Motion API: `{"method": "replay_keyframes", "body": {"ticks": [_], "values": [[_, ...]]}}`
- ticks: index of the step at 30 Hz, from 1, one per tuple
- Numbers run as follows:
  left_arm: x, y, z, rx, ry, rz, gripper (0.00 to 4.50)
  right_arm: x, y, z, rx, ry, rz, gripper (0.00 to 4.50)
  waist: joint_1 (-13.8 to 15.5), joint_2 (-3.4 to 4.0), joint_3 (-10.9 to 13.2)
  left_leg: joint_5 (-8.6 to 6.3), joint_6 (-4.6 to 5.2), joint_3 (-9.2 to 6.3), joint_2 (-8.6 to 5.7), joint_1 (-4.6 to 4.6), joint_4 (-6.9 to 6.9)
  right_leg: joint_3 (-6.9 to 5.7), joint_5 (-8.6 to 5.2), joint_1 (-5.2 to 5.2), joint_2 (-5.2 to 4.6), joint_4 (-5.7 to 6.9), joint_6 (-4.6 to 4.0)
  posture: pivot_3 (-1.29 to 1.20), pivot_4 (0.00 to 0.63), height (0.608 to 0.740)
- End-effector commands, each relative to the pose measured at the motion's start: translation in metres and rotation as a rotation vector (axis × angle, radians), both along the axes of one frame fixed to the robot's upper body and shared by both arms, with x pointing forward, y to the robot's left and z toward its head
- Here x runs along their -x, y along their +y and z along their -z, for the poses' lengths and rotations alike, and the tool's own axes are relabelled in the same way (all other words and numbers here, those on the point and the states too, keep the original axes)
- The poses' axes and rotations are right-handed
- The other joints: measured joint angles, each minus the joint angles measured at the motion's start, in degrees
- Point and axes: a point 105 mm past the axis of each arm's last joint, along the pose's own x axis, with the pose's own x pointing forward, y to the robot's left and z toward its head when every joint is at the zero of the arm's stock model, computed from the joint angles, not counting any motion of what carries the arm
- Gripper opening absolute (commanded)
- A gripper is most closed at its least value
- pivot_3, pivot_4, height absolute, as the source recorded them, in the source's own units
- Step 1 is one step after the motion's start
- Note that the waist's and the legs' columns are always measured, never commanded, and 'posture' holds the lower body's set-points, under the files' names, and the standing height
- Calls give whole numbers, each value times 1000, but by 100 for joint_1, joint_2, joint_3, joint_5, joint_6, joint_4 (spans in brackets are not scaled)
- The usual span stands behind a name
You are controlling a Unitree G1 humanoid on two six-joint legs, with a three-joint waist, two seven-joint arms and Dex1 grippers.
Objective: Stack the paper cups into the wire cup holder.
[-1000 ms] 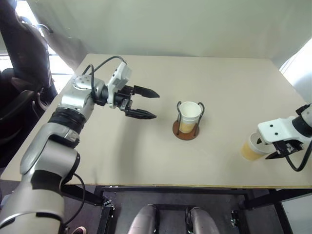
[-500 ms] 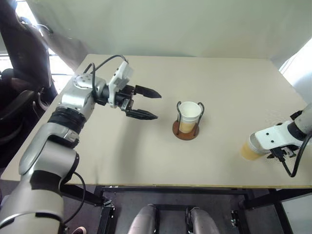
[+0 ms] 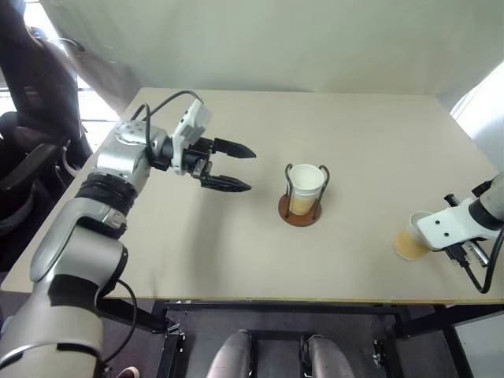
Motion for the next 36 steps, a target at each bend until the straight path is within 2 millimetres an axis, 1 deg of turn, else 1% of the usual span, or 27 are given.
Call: {"method": "replay_keyframes", "body": {"ticks": [1, 3, 5, 6, 8, 10, 11, 16, 22, 26, 29, 36], "values": [[0, 2, -4, -37, -47, 21, 4500, -10, 18, -32, -16, -114, -58, 64, -7, 0, 0, 0, 0, 0, 0, 0, 0, 0, 1, 0, 0, 0, -1, 0, 150, 740], [-1, 3, 0, -46, -46, 11, 4500, -19, 32, -45, -29, -162, -91, 64, -17, -1, 0, 0, 0, -1, 0, 2, -1, 0, 1, 0, 1, 0, -3, 0, 150, 740], [-4, 4, 4, -46, -44, 0, 4500, -29, 52, -64, -45, -228, -145, 64, -38, 0, 0, 0, 0, -1, 0, 2, -2, 0, 1, 1, 1, -1, -4, 0, 150, 740], [-5, 5, 5, -43, -45, -4, 4500, -32, 59, -70, -49, -247, -163, 64, -43, 0, 0, 0, 1, -1, 0, 5, -1, 0, 2, 0, 1, 0, -7, 0, 150, 740], [-6, 5, 7, -41, -46, -11, 4500, -35, 66, -78, -49, -267, -180, 64, -44, 0, 0, 1, 1, -2, 0, 5, -4, 0, 5, -1, 1, 2, -12, 0, 150, 740], [-7, 5, 8, -41, -43, -15, 4500, -36, 71, -86, -49, -284, -196, 64, -6, -1, 0, 0, 0, -6, 0, 2, -6, -3, 28, -1, 1, 0, -57, 0, 150, 740], [-7, 4, 9, -41, -42, -17, 4500, -37, 74, -89, -47, -293, -205, 64, 4, -1, 1, -2, 0, -9, 0, 1, -6, -4, 28, -1, 1, -2, -63, 0, 150, 740], [-9, 3, 9, -39, -40, -20, 4500, -41, 85, -105, -36, -339, -246, 64, 17, -1, 1, -19, 7, -8, -3, -15, -5, -4, 22, -8, 0, -17, -64, 0, 150, 740], [-8, 1, 9, -39, -41, -10, 4500, -48, 108, -131, -46, -415, -307, 64, 0, -1, 1, -28, 1, -7, -1, -15, -6, -4, 13, -18, 1, -5, -65, 0, 150, 740], [-7, -2, 7, -37, -45, 4, 4500, -49, 122, -140, -78, -436, -337, 64, 6, -1, 1, -27, 0, -8, 0, -15, -8, -6, 9, -19, 1, -3, -71, 0, 150, 740], [-6, -3, 6, -37, -48, 10, 4500, -47, 131, -143, -99, -440, -359, 64, 6, -1, 1, -28, 1, -8, -1, -16, -6, -5, 9, -19, 0, -3, -72, 0, 150, 740], [-4, -8, 0, -32, -51, 28, 4500, -41, 150, -141, -160, -418, -403, 64, 4, -1, 1, -27, -2, -8, -1, -15, -6, -6, 7, -19, 1, -1, -75, 0, 150, 740]]}}
